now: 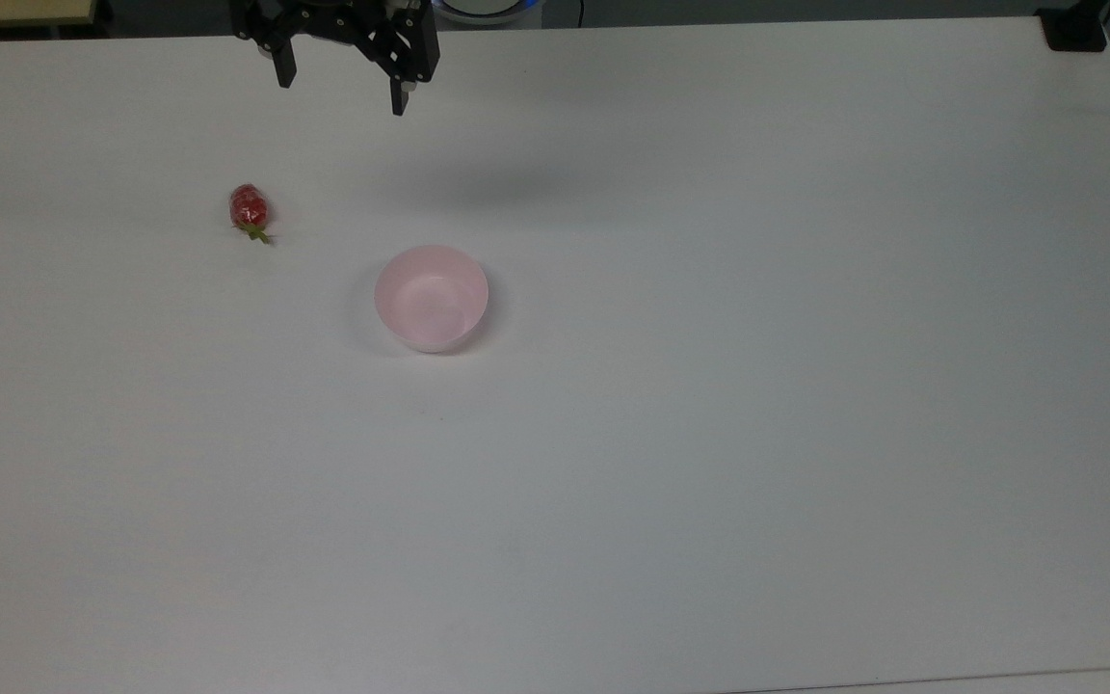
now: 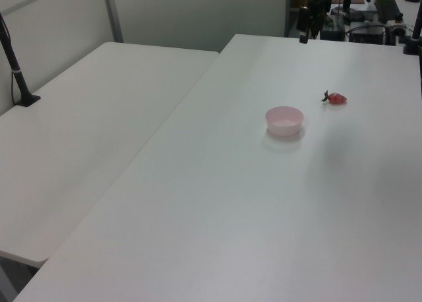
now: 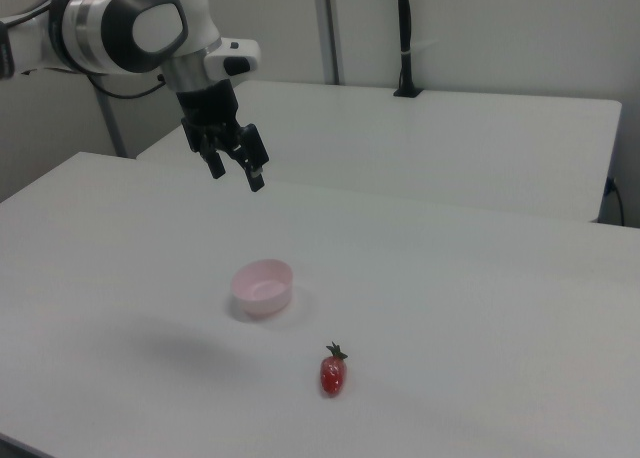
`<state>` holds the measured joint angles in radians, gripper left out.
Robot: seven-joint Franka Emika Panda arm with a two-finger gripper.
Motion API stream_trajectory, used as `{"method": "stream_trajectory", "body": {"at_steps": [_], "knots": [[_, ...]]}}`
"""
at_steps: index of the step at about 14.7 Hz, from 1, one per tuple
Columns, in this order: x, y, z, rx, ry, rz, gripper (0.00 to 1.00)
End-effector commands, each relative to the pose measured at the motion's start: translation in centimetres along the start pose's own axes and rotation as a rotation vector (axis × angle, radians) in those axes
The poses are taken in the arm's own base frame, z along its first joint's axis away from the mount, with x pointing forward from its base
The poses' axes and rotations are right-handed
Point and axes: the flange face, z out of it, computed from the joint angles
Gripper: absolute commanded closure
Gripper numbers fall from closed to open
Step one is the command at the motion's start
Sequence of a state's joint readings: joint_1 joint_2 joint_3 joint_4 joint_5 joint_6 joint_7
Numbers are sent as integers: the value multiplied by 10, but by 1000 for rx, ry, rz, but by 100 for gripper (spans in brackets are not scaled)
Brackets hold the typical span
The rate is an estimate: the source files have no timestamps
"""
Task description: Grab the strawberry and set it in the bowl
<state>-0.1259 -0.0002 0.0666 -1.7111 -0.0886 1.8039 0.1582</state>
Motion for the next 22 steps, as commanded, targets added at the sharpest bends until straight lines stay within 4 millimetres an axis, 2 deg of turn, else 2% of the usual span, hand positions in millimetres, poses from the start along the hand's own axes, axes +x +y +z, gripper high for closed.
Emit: {"method": "stream_trajectory", "body": {"at_steps": [1,8,12,15,19,22], "knots": [[1,1,-5,7,12,-16,0],[0,5,-3,4,6,-20,0],[-4,34,15,-4,-52,-270,0],[-12,51,49,-53,-120,-290,3],[-21,99,104,-155,-149,-312,2],[-28,113,147,-175,-143,-332,0]]}}
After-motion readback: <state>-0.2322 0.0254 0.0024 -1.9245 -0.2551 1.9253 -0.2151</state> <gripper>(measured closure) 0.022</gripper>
